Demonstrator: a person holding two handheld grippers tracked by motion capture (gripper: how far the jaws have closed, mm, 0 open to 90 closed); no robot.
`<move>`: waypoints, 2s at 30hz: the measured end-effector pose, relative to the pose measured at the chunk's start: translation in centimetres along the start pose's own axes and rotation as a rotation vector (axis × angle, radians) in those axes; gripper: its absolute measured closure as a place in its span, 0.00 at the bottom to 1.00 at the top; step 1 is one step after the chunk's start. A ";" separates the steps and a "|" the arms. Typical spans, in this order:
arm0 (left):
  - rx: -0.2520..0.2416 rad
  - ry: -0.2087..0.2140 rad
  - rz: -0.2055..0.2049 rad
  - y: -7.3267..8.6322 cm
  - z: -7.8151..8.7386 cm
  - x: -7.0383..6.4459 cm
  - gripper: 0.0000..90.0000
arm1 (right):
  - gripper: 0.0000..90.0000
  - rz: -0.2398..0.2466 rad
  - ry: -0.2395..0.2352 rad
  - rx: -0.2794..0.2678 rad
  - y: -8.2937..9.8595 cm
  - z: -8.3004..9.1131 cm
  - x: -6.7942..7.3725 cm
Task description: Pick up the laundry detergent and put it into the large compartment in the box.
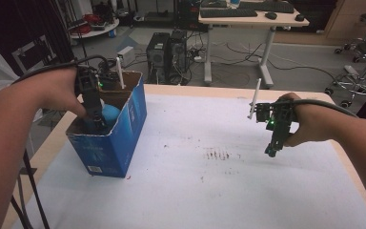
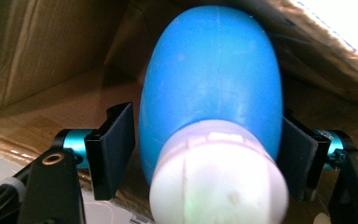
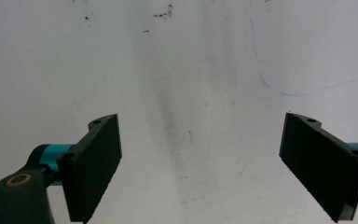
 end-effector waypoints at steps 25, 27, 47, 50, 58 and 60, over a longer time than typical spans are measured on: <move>-0.020 -0.029 -0.012 0.9 6.2 -1.7 0.23 | 0.13 -0.018 0.000 -0.010 0.4 0.5 0.0; -0.022 -0.038 -0.017 0.8 6.6 -1.9 0.22 | 0.13 -0.015 0.000 -0.011 0.5 0.5 0.0; -0.005 -0.018 -0.259 -4.9 7.6 -5.9 0.14 | 0.13 -0.003 0.012 -0.050 1.0 2.3 0.1; -0.003 -0.015 -0.290 -6.0 7.3 -6.3 0.09 | 0.13 0.000 0.014 -0.045 1.0 2.4 0.3; -0.006 0.021 -0.369 -8.9 5.5 -6.8 0.07 | 0.13 0.022 0.020 -0.041 0.8 2.5 1.0; -0.004 0.021 -0.382 -9.5 5.0 -6.9 0.07 | 0.13 0.019 0.019 -0.043 0.8 2.5 1.0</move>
Point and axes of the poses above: each handheld gripper's, and its own axes: z roughly backward along the jaws, y roughly out of its underside, x roughly to its left, the point moved 1 cm from there along -z, roughly forward along the jaws, and after that the axes turned 12 degrees about -z, right-handed, at the moved point
